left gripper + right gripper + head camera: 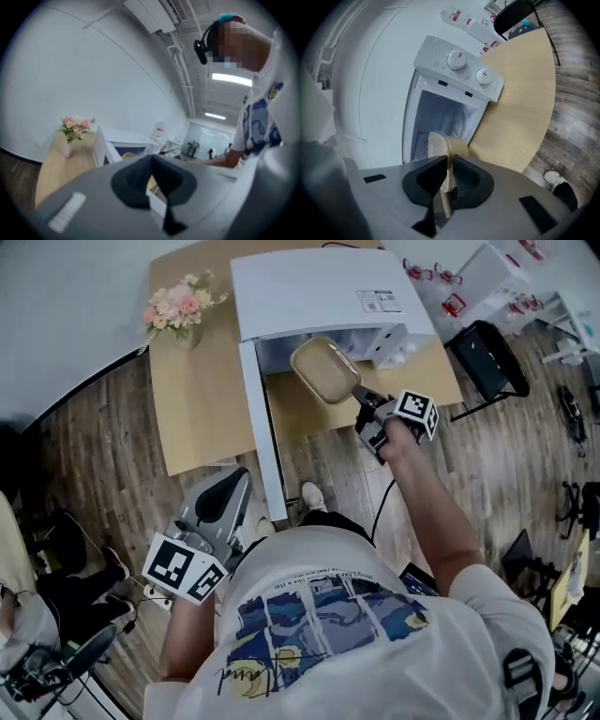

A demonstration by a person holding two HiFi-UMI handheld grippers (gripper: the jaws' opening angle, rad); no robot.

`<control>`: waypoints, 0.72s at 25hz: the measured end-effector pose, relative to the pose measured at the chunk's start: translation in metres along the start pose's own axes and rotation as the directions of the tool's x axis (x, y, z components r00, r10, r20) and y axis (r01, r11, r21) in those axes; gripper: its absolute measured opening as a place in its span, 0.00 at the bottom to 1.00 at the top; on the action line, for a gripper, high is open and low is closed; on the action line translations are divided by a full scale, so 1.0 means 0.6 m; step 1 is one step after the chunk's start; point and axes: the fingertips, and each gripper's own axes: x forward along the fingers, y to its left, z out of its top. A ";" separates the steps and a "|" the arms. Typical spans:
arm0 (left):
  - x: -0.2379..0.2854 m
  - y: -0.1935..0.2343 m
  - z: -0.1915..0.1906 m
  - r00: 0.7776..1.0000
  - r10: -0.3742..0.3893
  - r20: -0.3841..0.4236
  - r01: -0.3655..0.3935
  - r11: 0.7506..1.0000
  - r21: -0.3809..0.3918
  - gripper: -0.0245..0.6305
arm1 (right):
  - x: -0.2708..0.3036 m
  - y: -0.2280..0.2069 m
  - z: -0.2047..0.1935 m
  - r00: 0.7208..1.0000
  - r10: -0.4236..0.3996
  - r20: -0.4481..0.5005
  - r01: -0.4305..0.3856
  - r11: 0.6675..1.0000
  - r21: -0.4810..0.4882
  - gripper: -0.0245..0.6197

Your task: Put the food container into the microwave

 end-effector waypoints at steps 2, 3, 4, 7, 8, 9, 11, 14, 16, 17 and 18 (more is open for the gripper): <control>0.008 0.005 0.003 1.000 0.025 0.003 -0.025 1.000 -0.001 0.05 | 0.027 0.004 0.016 1.000 0.006 -0.007 -0.006 1.000 0.004 0.10; 0.011 0.007 0.004 0.999 0.039 0.006 -0.039 0.999 -0.003 0.05 | 0.039 0.005 0.023 1.000 0.009 -0.009 -0.009 1.000 0.005 0.10; 0.012 0.010 0.004 0.998 0.056 0.009 -0.056 0.998 -0.007 0.05 | 0.051 0.006 0.029 1.000 0.013 -0.012 -0.013 1.000 0.006 0.10; 0.010 0.017 0.000 0.993 0.119 0.013 -0.119 0.993 -0.022 0.05 | 0.091 0.006 0.039 0.999 0.017 -0.032 -0.017 1.000 0.017 0.10; 0.009 0.020 -0.001 0.990 0.138 0.014 -0.138 0.990 -0.027 0.05 | 0.103 0.006 0.042 0.999 0.018 -0.037 -0.017 1.000 0.021 0.10; 0.007 0.021 -0.002 0.988 0.155 0.015 -0.155 0.987 -0.031 0.05 | 0.116 0.006 0.045 0.999 0.021 -0.039 -0.020 0.999 0.028 0.10; 0.004 0.023 -0.003 0.983 0.185 0.017 -0.185 0.982 -0.037 0.05 | 0.137 0.008 0.052 0.999 0.029 -0.041 -0.027 0.999 0.039 0.10; -0.006 0.027 -0.004 0.972 0.234 0.019 -0.233 0.971 -0.048 0.05 | 0.166 0.013 0.060 0.998 0.037 -0.043 -0.035 0.998 0.047 0.10; -0.014 0.031 -0.005 0.963 0.268 0.022 -0.266 0.962 -0.057 0.05 | 0.185 0.016 0.063 0.998 0.038 -0.048 -0.036 0.998 0.049 0.10; -0.018 0.032 -0.007 0.959 0.283 0.022 -0.281 0.958 -0.061 0.05 | 0.193 0.017 0.063 0.998 0.037 -0.050 -0.035 0.998 0.050 0.10; -0.021 0.034 -0.009 0.955 0.296 0.021 -0.294 0.954 -0.066 0.05 | 0.201 0.018 0.064 0.998 0.035 -0.051 -0.033 0.998 0.050 0.10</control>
